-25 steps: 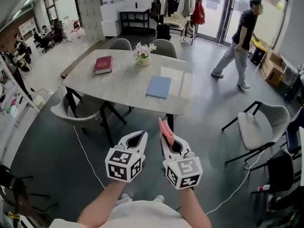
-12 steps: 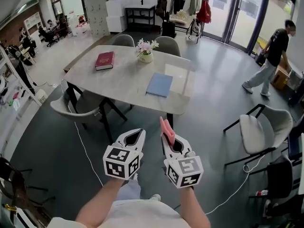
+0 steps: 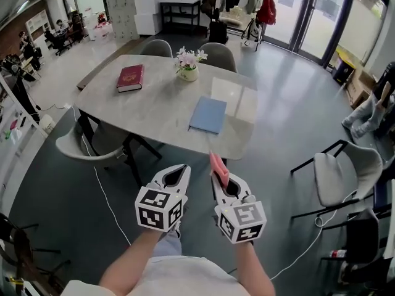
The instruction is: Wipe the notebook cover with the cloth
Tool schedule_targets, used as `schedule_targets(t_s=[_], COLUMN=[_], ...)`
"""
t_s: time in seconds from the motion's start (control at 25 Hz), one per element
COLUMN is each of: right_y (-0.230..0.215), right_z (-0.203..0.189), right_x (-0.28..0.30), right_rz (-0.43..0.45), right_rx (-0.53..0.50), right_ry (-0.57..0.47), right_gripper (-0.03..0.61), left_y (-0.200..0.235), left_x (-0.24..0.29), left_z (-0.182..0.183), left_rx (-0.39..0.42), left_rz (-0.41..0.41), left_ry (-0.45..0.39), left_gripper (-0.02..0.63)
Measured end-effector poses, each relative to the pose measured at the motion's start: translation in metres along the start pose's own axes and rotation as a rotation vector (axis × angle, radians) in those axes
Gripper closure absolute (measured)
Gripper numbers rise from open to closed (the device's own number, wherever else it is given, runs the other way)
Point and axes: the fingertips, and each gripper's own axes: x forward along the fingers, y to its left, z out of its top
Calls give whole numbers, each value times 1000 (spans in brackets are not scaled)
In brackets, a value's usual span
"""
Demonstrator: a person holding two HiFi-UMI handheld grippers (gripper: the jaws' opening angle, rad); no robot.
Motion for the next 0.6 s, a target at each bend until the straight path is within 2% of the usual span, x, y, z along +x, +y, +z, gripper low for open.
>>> schedule_targets(t_s=[0.6], right_y=[-47], right_z=[34], right_x=[147], right_rz=[-90], right_rx=[-5], right_ry=[79], right_gripper=[563], left_y=[96], left_x=[117], left_z=[47], left_rx=[-20], left_rz=[-131], left_ry=[54], left_gripper=[606])
